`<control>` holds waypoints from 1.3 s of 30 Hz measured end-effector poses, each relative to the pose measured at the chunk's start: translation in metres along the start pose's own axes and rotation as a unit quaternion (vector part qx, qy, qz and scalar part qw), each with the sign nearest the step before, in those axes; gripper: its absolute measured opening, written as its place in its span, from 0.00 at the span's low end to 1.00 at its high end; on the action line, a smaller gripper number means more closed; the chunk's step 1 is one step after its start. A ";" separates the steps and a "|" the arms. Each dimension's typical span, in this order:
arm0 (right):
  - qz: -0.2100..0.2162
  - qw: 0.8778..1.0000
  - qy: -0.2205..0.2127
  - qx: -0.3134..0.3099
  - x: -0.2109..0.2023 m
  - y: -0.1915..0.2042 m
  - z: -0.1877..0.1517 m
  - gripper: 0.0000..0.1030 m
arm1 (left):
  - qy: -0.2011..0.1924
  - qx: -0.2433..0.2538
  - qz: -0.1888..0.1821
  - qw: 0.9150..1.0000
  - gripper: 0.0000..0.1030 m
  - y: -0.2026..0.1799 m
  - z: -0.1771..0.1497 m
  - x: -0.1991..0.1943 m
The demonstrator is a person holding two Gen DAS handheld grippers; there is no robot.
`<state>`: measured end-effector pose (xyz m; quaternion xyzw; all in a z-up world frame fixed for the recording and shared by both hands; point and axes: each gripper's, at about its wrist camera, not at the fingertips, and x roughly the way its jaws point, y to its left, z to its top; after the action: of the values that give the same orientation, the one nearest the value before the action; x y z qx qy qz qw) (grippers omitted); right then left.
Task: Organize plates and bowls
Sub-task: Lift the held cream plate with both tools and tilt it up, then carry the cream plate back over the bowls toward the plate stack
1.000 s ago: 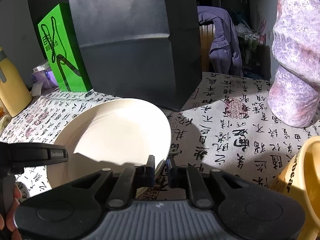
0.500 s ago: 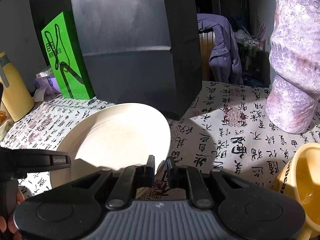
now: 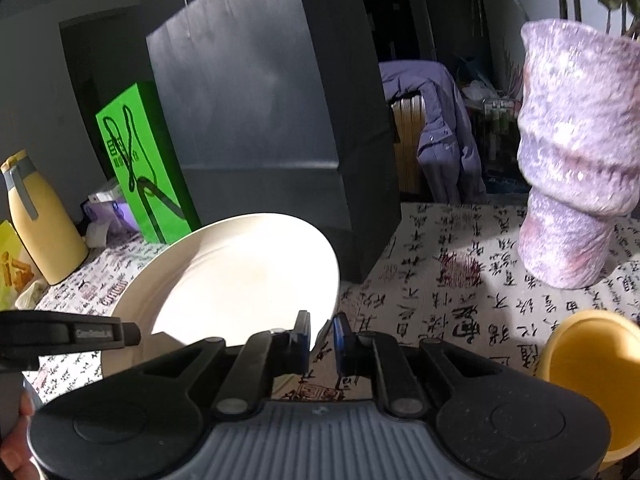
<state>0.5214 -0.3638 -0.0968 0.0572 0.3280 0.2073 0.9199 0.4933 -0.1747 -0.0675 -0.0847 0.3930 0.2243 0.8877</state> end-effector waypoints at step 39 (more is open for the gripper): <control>-0.001 0.992 -0.117 -0.053 -0.100 0.078 -0.007 0.12 | -0.061 -0.039 -0.141 0.987 0.20 0.101 0.000 -0.086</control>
<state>0.4205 -0.3349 -0.0259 0.0318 0.2062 0.2156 0.9539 0.3956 -0.1139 -0.0010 -0.1602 0.3131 0.1165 0.9289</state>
